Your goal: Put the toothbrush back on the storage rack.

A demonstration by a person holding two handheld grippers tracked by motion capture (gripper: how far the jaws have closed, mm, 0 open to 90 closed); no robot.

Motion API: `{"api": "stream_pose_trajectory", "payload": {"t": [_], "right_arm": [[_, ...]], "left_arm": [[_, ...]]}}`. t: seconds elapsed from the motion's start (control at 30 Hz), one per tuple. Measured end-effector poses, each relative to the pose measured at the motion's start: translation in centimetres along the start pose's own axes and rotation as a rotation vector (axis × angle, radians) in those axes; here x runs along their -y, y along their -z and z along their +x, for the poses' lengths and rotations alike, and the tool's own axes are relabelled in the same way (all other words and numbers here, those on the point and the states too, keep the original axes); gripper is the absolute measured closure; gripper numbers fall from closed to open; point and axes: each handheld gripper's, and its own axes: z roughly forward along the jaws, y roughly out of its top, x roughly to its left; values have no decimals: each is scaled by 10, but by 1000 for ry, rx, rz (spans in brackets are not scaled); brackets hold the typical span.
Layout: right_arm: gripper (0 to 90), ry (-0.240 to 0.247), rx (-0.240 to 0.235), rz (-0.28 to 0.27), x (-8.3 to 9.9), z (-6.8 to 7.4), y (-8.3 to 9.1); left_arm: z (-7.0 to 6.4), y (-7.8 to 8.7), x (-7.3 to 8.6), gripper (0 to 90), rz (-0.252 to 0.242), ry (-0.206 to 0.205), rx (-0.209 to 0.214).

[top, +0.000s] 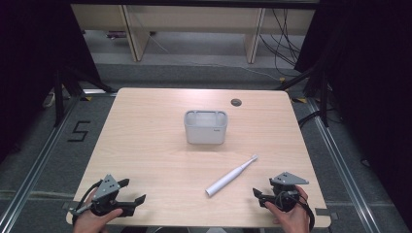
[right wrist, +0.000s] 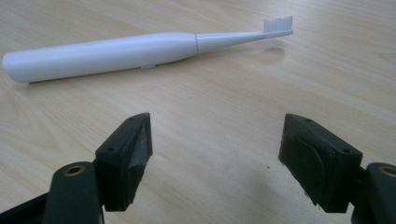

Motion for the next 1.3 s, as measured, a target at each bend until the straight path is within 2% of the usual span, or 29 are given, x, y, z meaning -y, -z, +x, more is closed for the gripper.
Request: {"api": "stream_pose_trajectory", "payload": {"t": [0.13, 0.17, 0.2, 0.23, 0.27, 0.33, 0.37, 0.47, 0.5, 0.53, 0.57, 0.63, 0.67, 0.7, 0.77, 0.83, 0.93, 0.97, 1.07, 1.1, 1.2, 1.23, 1.27, 1.3], "right_arm": [[261, 1, 0, -9, -2, 0, 0], [265, -21, 7, 1, -2, 1, 1], [272, 7, -4, -18, -3, -1, -1], [274, 12, 6, -20, -3, -1, -1], [274, -17, 4, -14, -4, 1, 0], [275, -10, 11, -20, -5, 1, 0], [275, -26, 1, -15, -6, 2, 0], [278, -2, 0, -30, -7, 1, -2], [307, -33, -8, -35, -10, 4, -2], [308, -14, 5, -46, -11, 3, -2], [316, -42, -15, -33, -12, 5, -3], [367, -42, -20, -52, -15, 6, -3], [381, -16, -18, -58, -17, 4, -4], [404, -46, -27, -59, -19, 7, -3], [468, 4, -35, -71, -22, 5, -4], [487, -1, -31, -76, -24, 6, -4], [608, -8, -54, -92, -30, 12, -6], [635, 27, -53, -96, -33, 12, -7], [665, 36, -65, -102, -37, 15, -9], [708, 56, -79, -97, -42, 21, -13], [743, 51, -99, -78, -46, 27, -16], [763, 86, -110, -85, -51, 30, -22], [774, 73, -114, -73, -53, 34, -23], [782, 102, -118, -74, -55, 35, -26]], "left_arm": [[1, 0, 0, 148, 4, -6, 4], [1, 0, 0, 148, 4, -5, 5], [1, 0, 0, 149, 4, -5, 4], [1, 0, 0, 148, 4, -5, 4], [1, 0, 0, 148, 4, -6, 4], [0, 0, 0, 148, 5, -4, 0], [0, 0, 0, 149, 4, -3, 0], [0, 0, 0, 148, -1, 1, 0], [0, 0, 0, 149, 0, 1, -1], [0, 0, 0, 148, 0, 1, -1], [0, 0, 0, 148, 0, 1, 0], [0, 0, 0, 149, 0, 1, 0], [0, -1, 0, 148, -7, 11, 0], [0, -1, 0, 149, -6, 11, 1], [0, -1, 1, 148, -7, 12, 1], [0, -1, 1, 148, -7, 13, 1], [0, -1, 0, 149, -9, 14, 1], [0, -1, 1, 149, -8, 15, 0], [0, -1, 0, 149, -9, 13, 1], [0, -1, 0, 148, -11, 14, 1], [1, -1, 0, 148, -3, 6, 0], [1, -1, 0, 148, -11, 13, 1], [1, -1, 0, 148, -11, 13, 1], [1, -1, 0, 148, -13, 12, 4]]}}
